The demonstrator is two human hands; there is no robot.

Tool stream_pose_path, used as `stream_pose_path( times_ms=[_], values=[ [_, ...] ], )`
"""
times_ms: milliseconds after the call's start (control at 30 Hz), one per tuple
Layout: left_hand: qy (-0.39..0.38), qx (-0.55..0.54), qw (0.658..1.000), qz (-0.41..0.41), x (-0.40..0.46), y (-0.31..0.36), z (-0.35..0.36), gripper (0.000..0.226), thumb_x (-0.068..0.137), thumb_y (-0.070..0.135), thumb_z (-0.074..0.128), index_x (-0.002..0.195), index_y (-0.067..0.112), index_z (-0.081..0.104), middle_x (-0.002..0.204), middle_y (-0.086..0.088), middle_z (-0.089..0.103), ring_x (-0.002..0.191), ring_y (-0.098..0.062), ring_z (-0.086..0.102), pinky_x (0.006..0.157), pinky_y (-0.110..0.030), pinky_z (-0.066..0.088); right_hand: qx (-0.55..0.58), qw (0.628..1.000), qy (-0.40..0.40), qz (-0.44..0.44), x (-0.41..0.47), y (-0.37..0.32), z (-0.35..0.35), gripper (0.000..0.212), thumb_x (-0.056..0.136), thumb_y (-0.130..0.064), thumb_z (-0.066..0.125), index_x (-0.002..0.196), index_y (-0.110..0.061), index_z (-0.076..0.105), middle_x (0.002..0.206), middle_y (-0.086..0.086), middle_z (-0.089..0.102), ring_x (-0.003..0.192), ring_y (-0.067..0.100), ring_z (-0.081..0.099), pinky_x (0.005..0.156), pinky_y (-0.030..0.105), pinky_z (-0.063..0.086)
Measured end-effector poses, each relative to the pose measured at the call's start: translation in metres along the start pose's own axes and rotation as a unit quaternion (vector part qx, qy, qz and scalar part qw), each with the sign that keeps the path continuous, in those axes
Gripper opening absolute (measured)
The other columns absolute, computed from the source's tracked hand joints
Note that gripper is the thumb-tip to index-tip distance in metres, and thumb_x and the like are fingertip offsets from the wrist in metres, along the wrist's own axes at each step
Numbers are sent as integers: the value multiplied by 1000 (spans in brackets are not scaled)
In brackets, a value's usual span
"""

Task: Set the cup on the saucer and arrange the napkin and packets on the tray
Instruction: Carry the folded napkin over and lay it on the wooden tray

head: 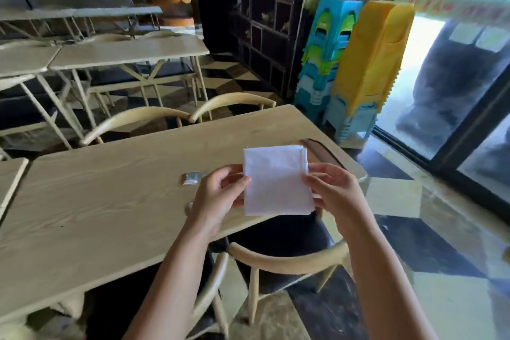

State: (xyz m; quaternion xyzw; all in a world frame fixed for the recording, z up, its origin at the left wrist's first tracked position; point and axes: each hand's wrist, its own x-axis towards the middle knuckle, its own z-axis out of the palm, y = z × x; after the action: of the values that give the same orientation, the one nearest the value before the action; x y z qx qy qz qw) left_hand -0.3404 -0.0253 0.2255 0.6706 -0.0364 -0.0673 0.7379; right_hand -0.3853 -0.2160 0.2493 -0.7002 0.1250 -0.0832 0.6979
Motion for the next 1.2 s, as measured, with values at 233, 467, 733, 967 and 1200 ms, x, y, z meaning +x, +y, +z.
stream_pose_path(
  times_ms=[233,467,733,967,1200],
  values=[
    [-24,-1,998,-54,12,-24,75,16,87,3,57,94,15,65,81,4,70,68,-3,67,55,-20,55,-50,997,57,6,19,23,-69,15,81,-7,65,78,-22,67,76,7,71,75,26,67,74,47,56],
    [-56,14,995,-80,67,-44,85,22,88,2,53,101,15,65,91,-4,70,75,-10,68,61,-24,56,-49,997,53,31,73,36,-84,13,79,-10,67,80,-23,68,76,3,73,74,19,70,70,40,59],
    [-71,17,990,-117,142,-64,128,21,87,0,56,94,19,66,86,-2,67,67,-4,66,60,-22,57,-66,991,82,85,139,44,-117,11,81,-3,64,89,-10,67,84,17,71,77,30,68,76,53,56],
    [-14,27,986,-161,189,-94,149,23,86,2,58,107,11,65,91,-3,68,69,-3,67,57,-18,53,-64,990,38,123,212,72,-134,12,82,-4,63,91,-10,68,86,19,71,77,29,68,73,48,56],
    [130,29,981,-143,240,-107,182,22,84,1,60,86,21,68,68,9,69,59,-2,64,54,-18,53,-85,987,-91,105,318,92,-150,14,78,-8,66,81,-21,70,74,3,70,70,18,65,67,40,54]
  ],
)
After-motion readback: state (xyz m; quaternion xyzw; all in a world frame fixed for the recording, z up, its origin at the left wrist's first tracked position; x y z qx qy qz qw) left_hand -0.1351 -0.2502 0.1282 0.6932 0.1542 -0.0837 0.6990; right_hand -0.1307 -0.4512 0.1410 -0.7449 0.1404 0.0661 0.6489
